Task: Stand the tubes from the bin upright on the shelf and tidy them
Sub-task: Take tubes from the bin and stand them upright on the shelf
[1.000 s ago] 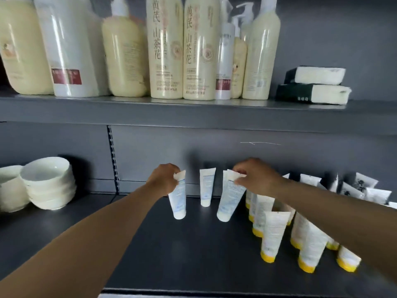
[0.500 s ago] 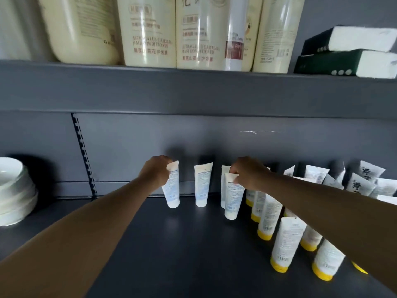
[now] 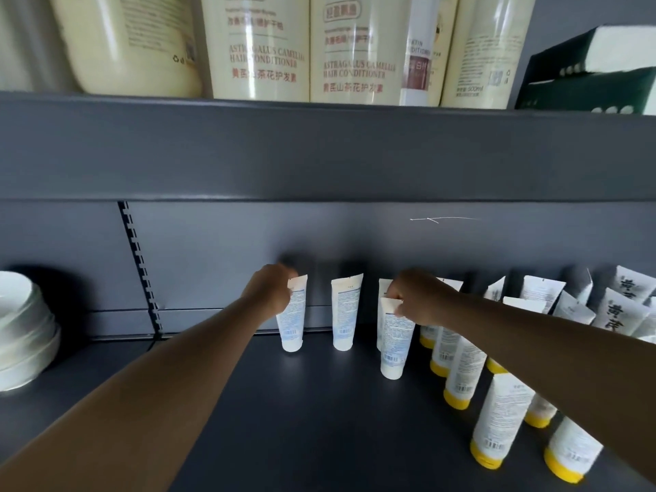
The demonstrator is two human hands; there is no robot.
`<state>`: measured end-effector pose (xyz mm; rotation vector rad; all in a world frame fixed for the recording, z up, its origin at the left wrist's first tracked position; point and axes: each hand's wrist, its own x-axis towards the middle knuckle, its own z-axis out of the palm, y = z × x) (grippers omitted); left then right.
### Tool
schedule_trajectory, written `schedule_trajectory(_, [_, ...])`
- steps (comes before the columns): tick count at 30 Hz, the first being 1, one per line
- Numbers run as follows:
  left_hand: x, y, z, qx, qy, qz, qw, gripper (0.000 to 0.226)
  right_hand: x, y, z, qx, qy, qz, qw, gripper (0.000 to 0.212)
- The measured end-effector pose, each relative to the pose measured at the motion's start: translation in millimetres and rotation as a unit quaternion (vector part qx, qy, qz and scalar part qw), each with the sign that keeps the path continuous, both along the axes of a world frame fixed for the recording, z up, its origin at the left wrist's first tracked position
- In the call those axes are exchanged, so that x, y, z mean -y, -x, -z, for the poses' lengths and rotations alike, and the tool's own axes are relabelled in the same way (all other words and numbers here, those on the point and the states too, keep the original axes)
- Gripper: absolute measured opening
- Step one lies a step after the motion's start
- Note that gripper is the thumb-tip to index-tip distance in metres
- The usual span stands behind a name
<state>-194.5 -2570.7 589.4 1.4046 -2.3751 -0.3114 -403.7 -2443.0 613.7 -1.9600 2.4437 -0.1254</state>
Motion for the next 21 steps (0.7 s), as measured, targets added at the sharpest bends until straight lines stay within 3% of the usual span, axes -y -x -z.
schedule_trajectory(7, [2.9, 2.9, 1.2, 0.002, 0.007, 0.018, 1.000, 0.032, -4.0, 2.7, 4.5, 0.000, 0.002, 0.004, 1.000, 0.028])
schedule_trajectory(21, [0.1, 7.8, 5.1, 0.012, -0.001, 0.022, 1.000, 0.027, -3.3, 2.7, -0.7, 0.005, -0.015, 0.001, 1.000, 0.023])
